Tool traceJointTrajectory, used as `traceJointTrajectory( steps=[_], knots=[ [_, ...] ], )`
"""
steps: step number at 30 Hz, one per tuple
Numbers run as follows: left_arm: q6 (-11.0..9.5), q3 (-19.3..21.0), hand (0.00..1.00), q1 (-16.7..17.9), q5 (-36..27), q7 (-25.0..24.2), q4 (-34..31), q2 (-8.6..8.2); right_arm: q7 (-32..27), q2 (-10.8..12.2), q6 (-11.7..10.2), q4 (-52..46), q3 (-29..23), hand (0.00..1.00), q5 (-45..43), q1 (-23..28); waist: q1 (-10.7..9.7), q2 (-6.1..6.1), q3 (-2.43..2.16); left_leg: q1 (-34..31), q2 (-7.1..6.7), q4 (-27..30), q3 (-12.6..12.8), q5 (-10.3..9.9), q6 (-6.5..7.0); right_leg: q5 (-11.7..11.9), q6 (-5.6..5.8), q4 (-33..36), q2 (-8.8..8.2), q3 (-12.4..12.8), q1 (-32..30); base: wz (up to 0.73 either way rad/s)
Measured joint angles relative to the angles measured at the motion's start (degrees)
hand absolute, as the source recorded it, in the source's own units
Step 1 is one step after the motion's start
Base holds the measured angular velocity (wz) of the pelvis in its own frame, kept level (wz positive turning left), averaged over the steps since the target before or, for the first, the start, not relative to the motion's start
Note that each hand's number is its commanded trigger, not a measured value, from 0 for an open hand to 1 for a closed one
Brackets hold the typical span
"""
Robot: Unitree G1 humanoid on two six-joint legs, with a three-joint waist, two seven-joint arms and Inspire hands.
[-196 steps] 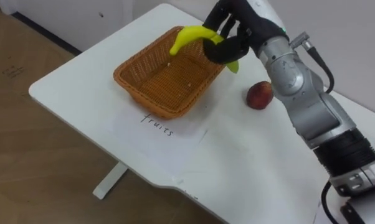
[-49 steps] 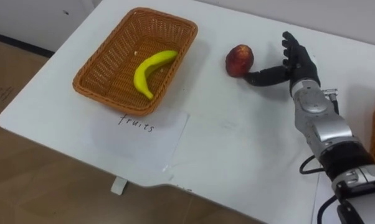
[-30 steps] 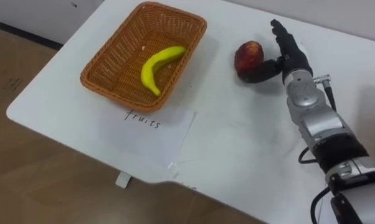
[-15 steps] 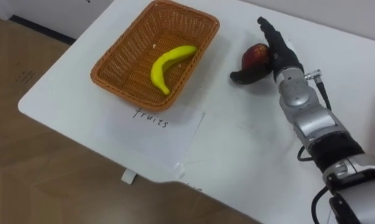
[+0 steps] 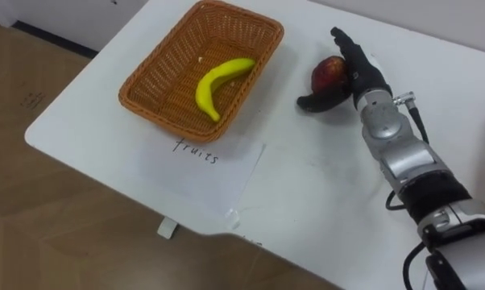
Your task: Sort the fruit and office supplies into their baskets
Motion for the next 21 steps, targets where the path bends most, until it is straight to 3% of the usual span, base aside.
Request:
traceJointTrajectory(
  steps=[21],
  knots=[
    [-0.3, 0.09, 0.0, -0.01, 0.02, -1.0, -0.05, -0.01, 2.04, -0.95, -1.51, -0.05, -0.21, 1.0, -5.66, -0.02, -0.25, -0.55, 0.04, 0.1, 0.01, -0.01, 0.14, 0.0, 0.0, 0.0, 0.0, -0.04, 0.12, -0.36, 0.11, 0.0]
  ],
)
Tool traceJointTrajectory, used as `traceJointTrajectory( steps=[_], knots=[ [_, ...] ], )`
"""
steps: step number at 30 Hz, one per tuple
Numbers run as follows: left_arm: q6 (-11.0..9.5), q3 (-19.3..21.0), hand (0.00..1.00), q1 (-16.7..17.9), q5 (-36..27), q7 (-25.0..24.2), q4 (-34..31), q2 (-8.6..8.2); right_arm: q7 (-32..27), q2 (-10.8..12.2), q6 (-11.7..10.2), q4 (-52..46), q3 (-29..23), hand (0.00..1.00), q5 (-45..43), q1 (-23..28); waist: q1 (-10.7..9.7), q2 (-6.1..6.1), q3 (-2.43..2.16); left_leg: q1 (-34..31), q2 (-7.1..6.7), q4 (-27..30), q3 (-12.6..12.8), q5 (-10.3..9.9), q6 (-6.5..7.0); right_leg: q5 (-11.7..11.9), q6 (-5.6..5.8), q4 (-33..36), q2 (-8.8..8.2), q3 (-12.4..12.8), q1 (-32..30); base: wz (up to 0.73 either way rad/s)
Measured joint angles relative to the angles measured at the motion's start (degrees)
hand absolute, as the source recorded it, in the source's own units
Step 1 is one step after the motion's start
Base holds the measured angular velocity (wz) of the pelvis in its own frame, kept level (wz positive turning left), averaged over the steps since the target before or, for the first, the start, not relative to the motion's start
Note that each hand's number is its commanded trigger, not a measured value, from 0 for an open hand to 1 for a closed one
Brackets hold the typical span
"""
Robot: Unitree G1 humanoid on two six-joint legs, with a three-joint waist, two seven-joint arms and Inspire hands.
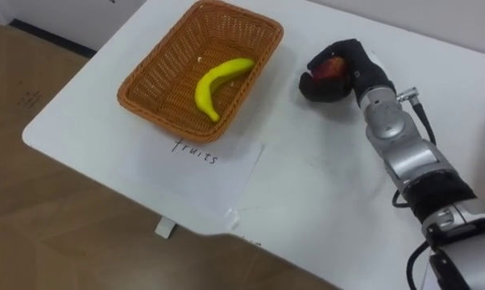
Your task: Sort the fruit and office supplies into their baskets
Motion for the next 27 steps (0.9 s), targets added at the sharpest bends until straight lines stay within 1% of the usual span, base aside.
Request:
traceJointTrajectory(
  steps=[6, 8, 10, 11, 12, 13, 16, 19, 22, 27],
  knots=[
    [-0.03, 0.03, 0.0, 0.01, -0.04, 0.14, -0.07, 0.15, 2.16, -0.01, 0.03, -0.24, 0.09, 1.0, -0.94, 0.0, -0.29, -0.57, -0.18, 0.02, 0.06, 0.0, -0.03, 0.0, 0.0, 0.0, 0.0, 0.0, -0.02, -0.02, 0.08, 0.0],
    [-0.09, 0.07, 0.0, 0.01, -0.04, 0.17, -0.06, 0.39, 2.7, 0.03, 0.03, -0.29, 0.19, 1.0, -0.98, 0.01, -0.5, -1.07, -0.18, 0.08, 0.06, 0.0, -0.02, 0.01, -0.01, 0.0, 0.0, -0.07, 0.06, -0.02, 0.14, 0.0],
    [-0.14, 0.05, 0.0, -0.01, -0.09, 0.32, 0.09, 1.15, 3.02, 0.09, 0.04, -0.29, 0.3, 1.0, -1.15, 0.01, -0.65, -2.01, -0.16, 0.41, 0.12, -0.03, 0.06, 0.01, -0.01, 0.0, 0.0, -0.19, 0.32, 0.05, 0.49, 0.0],
    [-0.12, 0.04, 0.0, 0.15, -0.07, 0.48, 0.2, 1.44, 3.18, 0.1, 0.07, -0.3, 0.36, 1.0, -1.95, 0.01, -0.64, -2.28, -0.19, 1.06, 0.11, -0.11, 0.2, 0.0, -0.01, 0.0, 0.0, -0.27, 0.35, 0.38, 1.05, -0.03],
    [-0.12, 0.04, 0.0, 0.29, -0.08, 0.78, 0.21, 1.5, 3.32, 0.08, 0.08, -0.42, 0.36, 1.0, -2.45, 0.01, -0.5, -2.4, -0.27, 1.37, 0.1, -0.12, 0.29, 0.0, -0.01, 0.0, 0.0, -0.27, 0.37, 0.71, 1.27, -0.12],
    [-0.1, 0.04, 0.0, 0.51, -0.08, 1.3, 0.24, 1.57, 3.33, 0.05, 0.1, -1.16, 0.35, 1.0, -3.05, 0.01, -0.31, -2.49, -0.23, 2.09, 0.08, -0.22, 0.36, 0.0, -0.01, 0.0, 0.0, -0.37, 0.38, 1.09, 1.87, -0.1],
    [-0.14, 0.11, 0.0, 0.74, -0.02, 1.58, 0.21, 1.82, 3.32, 0.05, 0.07, -2.96, 0.28, 1.0, -3.45, 0.0, -1.36, -2.58, -0.26, 3.64, 0.04, -0.59, 0.31, 0.0, -0.01, 0.11, 0.18, -1.35, 0.56, 1.17, 3.76, 0.02],
    [-0.27, 0.4, 0.0, 1.21, 0.08, 1.52, -0.22, 1.86, 3.46, -0.19, 0.09, -6.48, 0.24, 1.0, -3.42, 0.01, -2.08, -2.62, -0.3, 4.0, 0.09, -0.6, 0.29, 0.0, -0.01, 0.11, 0.18, -1.25, 0.64, 1.41, 4.06, 0.0],
    [-0.17, 0.43, 0.0, 1.53, 0.03, 1.35, -0.21, 1.86, 4.0, -0.87, 0.09, -9.54, 0.25, 1.0, -2.97, 0.01, -2.44, -2.57, -0.31, 4.77, 0.09, -0.54, 0.29, 0.0, -0.01, 0.11, 0.17, -1.15, 0.7, 1.45, 4.79, 0.0],
    [-0.05, 0.83, 0.0, 2.69, 0.09, 0.78, -0.46, 1.73, 4.58, -0.9, 0.48, -14.52, 0.09, 1.0, -2.9, 0.01, -2.96, -2.34, -0.51, 5.93, 0.26, -0.9, 0.34, -0.06, -0.02, 0.19, 0.06, -1.12, 0.86, 1.52, 5.62, -0.03]
  ],
)
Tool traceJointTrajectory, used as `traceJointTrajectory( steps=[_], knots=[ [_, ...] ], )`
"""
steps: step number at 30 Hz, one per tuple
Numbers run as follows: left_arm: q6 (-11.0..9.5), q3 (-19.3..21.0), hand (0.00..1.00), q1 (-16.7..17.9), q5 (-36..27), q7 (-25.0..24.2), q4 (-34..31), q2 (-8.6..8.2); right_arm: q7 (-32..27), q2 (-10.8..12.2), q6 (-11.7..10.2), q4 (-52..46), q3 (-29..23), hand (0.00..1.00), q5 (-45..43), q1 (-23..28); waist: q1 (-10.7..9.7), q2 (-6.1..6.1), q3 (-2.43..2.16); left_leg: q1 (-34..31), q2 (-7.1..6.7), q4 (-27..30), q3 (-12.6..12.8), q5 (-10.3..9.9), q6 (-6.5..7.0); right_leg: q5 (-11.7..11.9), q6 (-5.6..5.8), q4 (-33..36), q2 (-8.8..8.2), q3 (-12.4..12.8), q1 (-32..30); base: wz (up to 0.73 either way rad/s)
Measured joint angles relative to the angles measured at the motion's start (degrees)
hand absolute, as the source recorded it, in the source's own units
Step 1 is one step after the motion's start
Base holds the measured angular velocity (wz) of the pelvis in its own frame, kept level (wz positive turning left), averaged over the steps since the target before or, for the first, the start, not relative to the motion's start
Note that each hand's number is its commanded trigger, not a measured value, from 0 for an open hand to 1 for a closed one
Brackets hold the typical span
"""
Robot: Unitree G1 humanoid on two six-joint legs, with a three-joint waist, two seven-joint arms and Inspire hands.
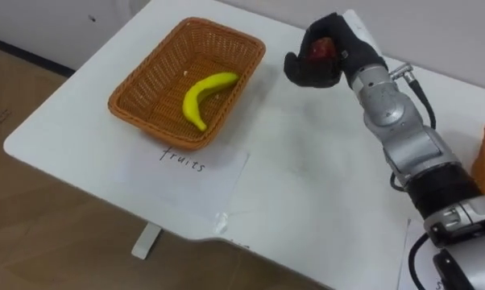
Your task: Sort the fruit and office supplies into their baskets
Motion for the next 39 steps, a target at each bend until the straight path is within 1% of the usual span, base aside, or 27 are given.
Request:
traceJointTrajectory(
  steps=[2, 3, 5, 6, 7, 8, 10, 12, 14, 15, 17, 18, 20, 21, 24, 26, 28, 31, 35, 37, 39],
  knots=[
    [0.07, 1.63, 0.0, 0.21, 0.0, -0.08, 0.05, -0.02, 0.0, 0.02, 0.06, -2.84, 0.02, 1.0, -0.5, 0.0, 0.06, 0.15, -0.18, 0.52, -0.22, -0.1, -0.03, 0.0, 0.0, 0.07, -0.1, 0.02, 0.15, 0.03, 0.46, 0.0],
    [0.06, 2.06, 0.0, 0.25, 0.0, -0.05, 0.06, -0.01, 0.0, 0.03, 0.06, -3.47, 0.02, 1.0, -0.5, 0.0, 0.07, 0.18, -0.2, 0.73, -0.19, -0.15, -0.01, 0.0, 0.0, 0.06, -0.1, 0.02, 0.2, 0.0, 0.68, 0.0],
    [0.05, 3.43, 0.0, 0.64, -0.02, 0.26, 0.01, -0.04, -0.01, 0.04, 0.12, -5.09, 0.02, 1.0, -0.05, 0.0, 0.12, 0.11, -0.51, 1.11, -0.14, -0.32, -0.15, 0.01, -0.01, 0.05, -0.11, -0.02, 0.28, -0.19, 1.35, 0.06],
    [0.06, 3.77, 0.0, 0.79, -0.02, 0.38, -0.01, -0.06, -0.01, 0.04, 0.12, -5.39, 0.02, 1.0, 0.01, 0.0, 0.1, 0.05, -0.59, 1.14, -0.13, -0.34, -0.16, 0.01, -0.01, 0.05, -0.1, -0.02, 0.29, -0.21, 1.48, 0.06],
    [0.13, 3.84, 0.0, 1.07, -0.02, 0.6, -0.01, -0.05, -0.05, 0.04, 0.14, -5.84, 0.01, 1.0, 0.01, -0.01, 0.1, -0.14, -0.85, 1.17, -0.13, -0.35, -0.19, 0.01, -0.01, 0.04, -0.1, -0.01, 0.27, -0.24, 1.52, 0.04],
    [0.34, 3.83, 0.0, 1.26, -0.03, 0.64, -0.01, -0.06, -0.08, 0.04, 0.14, -5.93, 0.01, 1.0, 0.01, -0.01, 0.11, -0.32, -1.0, 1.26, -0.18, -0.3, -0.23, 0.01, -0.01, 0.04, -0.1, -0.01, 0.23, -0.27, 1.63, 0.0],
    [0.51, 3.83, 0.0, 1.4, -0.04, 0.67, 0.0, -0.06, -0.08, 0.07, 0.62, -5.92, 0.02, 1.0, 0.01, -0.01, 0.13, -0.51, -1.08, 1.61, -0.24, -0.24, -0.25, 0.02, 0.0, 0.04, -0.09, -0.01, 0.15, -0.28, 1.86, 0.0],
    [0.53, 4.1, 0.0, 1.53, 0.02, 0.74, 0.0, -0.06, -0.09, 0.11, 1.33, -5.91, 0.03, 1.0, 0.1, -0.01, 0.28, -0.61, -1.04, 2.04, -0.24, -0.3, -0.31, 0.02, 0.0, -0.05, 0.05, 0.0, 0.03, -0.17, 2.29, 0.0],
    [0.63, 5.02, 0.0, 1.57, 0.0, 0.81, 0.02, 0.12, -0.16, 0.08, 1.43, -5.89, -0.01, 1.0, 0.41, -0.01, 1.23, -0.97, -1.02, 2.18, -0.22, -0.62, -0.24, 0.01, 0.0, -0.07, 0.09, 0.01, 0.09, -0.08, 2.38, -0.07],
    [0.75, 5.03, 0.0, 1.52, 0.0, 0.8, -0.01, 0.19, -0.16, 0.07, 1.49, -5.89, 0.0, 1.0, 0.93, -0.01, 1.36, -1.05, -1.0, 2.19, -0.23, -0.64, -0.21, 0.0, 0.0, -0.07, 0.08, 0.01, 0.1, -0.08, 2.38, -0.04],
    [1.55, 5.01, 0.0, 1.56, 0.13, 0.6, -0.73, 0.17, -0.04, 0.22, 2.54, -6.36, 0.15, 1.0, 2.53, -0.01, 1.76, -1.14, -1.02, 2.19, -0.25, -0.72, -0.11, 0.0, 0.0, -0.07, 0.08, 0.0, 0.12, -0.18, 2.38, 0.0],
    [1.66, 5.01, 0.0, 1.69, 0.24, 0.54, -0.99, 0.17, -0.03, 0.26, 2.68, -6.52, 0.18, 1.0, 2.52, -0.01, 1.8, -1.13, -1.0, 2.19, -0.25, -0.74, -0.11, 0.0, 0.0, -0.07, 0.08, -0.01, 0.13, -0.19, 2.38, 0.0],
    [1.79, 5.04, 0.0, 1.89, 1.06, 0.44, -1.24, 0.18, -0.02, 0.23, 3.56, -7.29, 0.17, 1.0, 2.51, -0.01, 3.02, -1.07, -0.97, 2.36, -0.23, -0.81, -0.26, 0.0, 0.0, -0.07, 0.08, -0.01, 0.21, -0.17, 2.49, 0.0],
    [1.79, 5.04, 0.0, 2.01, 1.03, 0.39, -1.33, 0.18, -0.02, 0.27, 3.86, -7.55, 0.18, 1.0, 2.51, -0.01, 3.22, -1.04, -0.95, 2.39, -0.23, -0.82, -0.28, 0.0, 0.0, -0.07, 0.08, -0.01, 0.21, -0.19, 2.55, 0.0],
    [2.57, 4.91, 0.0, 2.85, 1.02, 0.21, -2.1, 0.17, -0.04, 0.76, 4.03, -7.97, 0.2, 1.0, 2.52, -0.08, 3.84, -1.05, -0.94, 2.39, -0.26, -0.91, -0.83, 0.0, 0.0, -0.09, 0.1, 0.0, 0.17, -0.27, 2.69, 0.08],
    [2.92, 4.9, 0.0, 3.25, 1.02, 0.05, -2.27, 0.2, -0.04, 0.99, 5.0, -7.97, 0.21, 1.0, 2.54, -0.08, 4.47, -1.07, -0.84, 2.34, -0.36, -0.92, -1.43, 0.0, 0.01, -0.19, 0.27, 0.01, -0.02, -0.77, 2.91, 0.14],
    [3.0, 4.9, 0.0, 3.39, 1.02, -0.16, -2.25, 0.26, -0.05, 0.99, 5.36, -7.97, 0.22, 1.0, 2.44, -0.09, 4.69, -1.15, -0.76, 2.05, -0.37, -0.93, -1.97, 0.0, 0.01, -0.26, 0.37, 0.02, -0.16, -1.39, 2.95, 0.18],
    [3.59, 5.57, 0.0, 3.65, 1.02, -0.86, -2.23, 0.26, -0.05, 1.02, 6.34, -7.97, 1.28, 1.0, 2.23, -0.13, 5.95, -1.29, -0.7, 2.07, -0.45, -1.11, -2.23, 0.0, 0.01, -0.32, 0.47, 0.06, -0.18, -1.69, 2.94, 0.06],
    [3.82, 5.76, 0.0, 3.98, 1.02, -1.31, -2.26, 0.22, 0.81, 1.05, 6.39, -7.98, 4.18, 1.0, 2.21, -0.14, 6.34, -1.38, -0.7, 2.09, -0.81, -1.09, -2.91, 0.02, 0.03, -0.67, 0.72, 0.05, -0.43, -1.91, 2.96, 0.08],
    [3.81, 5.84, 0.0, 4.08, 1.02, -1.44, -2.14, 0.22, 1.82, 1.13, 6.43, -7.99, 5.28, 1.0, 1.82, -0.13, 6.61, -1.35, -0.67, 2.05, -1.17, -0.96, -3.28, 0.06, 0.09, -1.05, 1.03, 0.14, -0.91, -1.94, 3.07, 0.1],
    [3.8, 5.86, 0.0, 4.1, 1.02, -1.42, -1.73, 0.22, 1.83, 1.14, 6.44, -7.98, 5.84, 1.0, 1.77, -0.14, 7.04, -1.32, -0.65, 2.15, -1.22, -0.85, -3.31, 0.09, 0.13, -1.36, 1.27, 0.18, -1.23, -1.93, 3.27, 0.03]
  ],
)
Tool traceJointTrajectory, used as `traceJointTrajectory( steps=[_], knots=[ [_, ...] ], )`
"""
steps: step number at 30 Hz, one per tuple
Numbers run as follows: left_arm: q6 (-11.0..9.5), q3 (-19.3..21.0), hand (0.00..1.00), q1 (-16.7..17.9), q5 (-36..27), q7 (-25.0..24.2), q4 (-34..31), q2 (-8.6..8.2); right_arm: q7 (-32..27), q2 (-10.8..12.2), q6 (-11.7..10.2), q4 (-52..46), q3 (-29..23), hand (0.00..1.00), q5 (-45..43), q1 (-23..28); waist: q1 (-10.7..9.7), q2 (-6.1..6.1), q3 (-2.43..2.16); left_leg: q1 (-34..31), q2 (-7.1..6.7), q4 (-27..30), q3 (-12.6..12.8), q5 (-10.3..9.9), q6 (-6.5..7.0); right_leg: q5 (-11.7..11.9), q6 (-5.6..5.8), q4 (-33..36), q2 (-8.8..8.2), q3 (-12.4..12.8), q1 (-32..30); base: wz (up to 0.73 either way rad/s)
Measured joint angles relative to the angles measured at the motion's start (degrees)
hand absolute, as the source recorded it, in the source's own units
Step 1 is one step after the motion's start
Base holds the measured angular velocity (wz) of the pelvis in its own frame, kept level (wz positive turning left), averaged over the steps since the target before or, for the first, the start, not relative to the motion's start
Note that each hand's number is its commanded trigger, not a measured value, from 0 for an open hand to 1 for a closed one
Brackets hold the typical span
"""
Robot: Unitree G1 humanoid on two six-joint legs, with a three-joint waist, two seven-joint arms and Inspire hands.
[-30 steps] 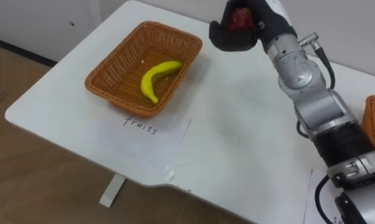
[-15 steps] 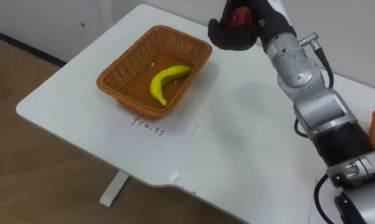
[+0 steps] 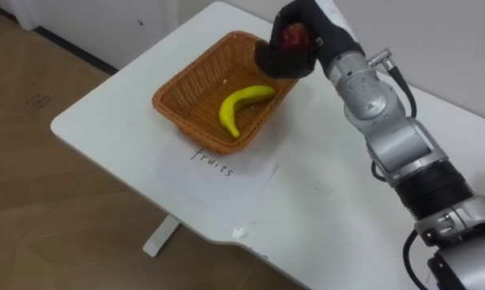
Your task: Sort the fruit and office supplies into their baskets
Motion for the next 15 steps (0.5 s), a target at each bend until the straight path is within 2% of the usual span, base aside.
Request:
traceJointTrajectory(
  steps=[3, 5, 7, 10, 15],
  knots=[
    [0.0, 0.09, 0.0, 0.11, 0.0, 0.18, 0.14, 0.01, -0.09, 0.11, -0.03, 0.0, 0.05, 1.0, -0.01, -0.01, 0.95, -0.24, 0.16, -0.04, -0.2, 0.09, -0.07, 0.0, 0.0, -0.05, 0.07, 0.07, -0.23, 0.06, 0.02, 0.02],
    [0.0, 0.1, 0.0, 0.34, 0.0, 0.14, 0.03, -0.02, -0.13, 0.44, -0.05, 0.09, 0.08, 1.0, -0.07, -0.01, 1.47, -0.44, 0.63, -0.11, -0.23, 0.25, -0.22, 0.0, 0.01, -0.05, 0.08, 0.07, -0.28, -0.04, 0.12, 0.03],
    [0.0, 0.17, 0.0, 0.37, 0.0, 0.1, -0.07, -0.01, -0.19, 0.69, -0.05, 0.14, 0.11, 1.0, -0.23, 0.0, 2.04, -0.52, 0.88, -0.31, -0.23, 0.35, -0.41, 0.0, 0.01, -0.05, 0.08, 0.06, -0.23, -0.28, 0.13, 0.04],
    [-0.01, 1.16, 0.0, 0.7, 0.0, -0.16, -0.93, 0.07, -0.2, 0.71, -0.05, 0.14, 0.37, 1.0, -0.46, -0.01, 2.4, -0.57, 0.85, -1.18, -0.26, 0.37, -1.7, -0.01, 0.06, -0.06, 0.09, 0.06, -0.2, -1.54, 0.13, 0.21],
    [-0.05, 1.21, 0.0, 1.83, 0.09, -0.62, -1.25, 0.04, -0.2, 1.16, -0.05, 0.16, 0.79, 1.0, -1.54, 0.0, 3.73, -0.6, 0.83, -1.37, -0.53, 0.48, -2.42, 0.01, 0.09, -0.05, 0.09, 0.06, 0.01, -2.24, 0.41, 0.1]
  ],
)
